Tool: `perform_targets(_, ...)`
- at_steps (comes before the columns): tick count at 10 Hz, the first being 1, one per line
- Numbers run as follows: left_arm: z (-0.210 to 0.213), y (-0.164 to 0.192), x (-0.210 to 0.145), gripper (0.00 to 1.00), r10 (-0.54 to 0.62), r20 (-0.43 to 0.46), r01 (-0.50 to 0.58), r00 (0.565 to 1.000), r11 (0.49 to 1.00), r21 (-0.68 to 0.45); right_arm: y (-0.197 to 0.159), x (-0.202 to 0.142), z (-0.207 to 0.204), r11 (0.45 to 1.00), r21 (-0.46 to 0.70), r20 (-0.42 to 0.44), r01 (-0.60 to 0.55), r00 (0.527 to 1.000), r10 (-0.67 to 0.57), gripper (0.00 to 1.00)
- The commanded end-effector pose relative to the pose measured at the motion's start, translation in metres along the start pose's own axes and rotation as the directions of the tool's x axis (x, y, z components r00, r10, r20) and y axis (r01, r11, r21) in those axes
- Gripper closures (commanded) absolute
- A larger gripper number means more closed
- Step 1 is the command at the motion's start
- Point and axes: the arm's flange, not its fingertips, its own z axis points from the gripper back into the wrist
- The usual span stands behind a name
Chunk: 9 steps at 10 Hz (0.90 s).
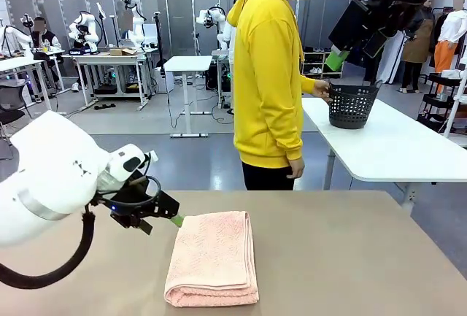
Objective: Fold the towel.
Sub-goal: Pick up the 100 cm Hotel Towel and place it on the left side of the table.
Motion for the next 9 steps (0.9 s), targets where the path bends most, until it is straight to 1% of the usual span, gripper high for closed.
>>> perform_targets(1,-0.035,0.007,0.002,0.0,0.019,0.028,-0.018,0.999,0.999,-0.041,-0.001,0.0,0.0,1.0,-0.01,-0.003,0.006,1.0,-0.006,0.0)
perform_targets(4,-0.066,0.011,-0.003,0.0,0.086,0.007,-0.085,0.996,0.993,-0.076,-0.001,0.0,0.0,1.0,-0.01,-0.003,0.006,1.0,-0.006,0.0)
perform_targets(6,-0.077,0.014,-0.006,0.0,0.11,0.027,-0.109,0.994,0.994,-0.024,-0.001,0.0,0.0,1.0,-0.01,-0.003,0.006,1.0,-0.006,0.0)
perform_targets(8,-0.085,0.015,-0.008,0.0,0.137,0.019,-0.136,0.99,0.99,-0.027,-0.001,0.0,0.0,1.0,-0.01,-0.003,0.006,1.0,-0.006,0.0)
perform_targets(9,-0.089,0.013,-0.009,0.0,0.14,0.0,-0.14,0.99,0.989,-0.048,-0.001,0.0,0.0,1.0,-0.01,-0.003,0.006,1.0,-0.006,0.0)
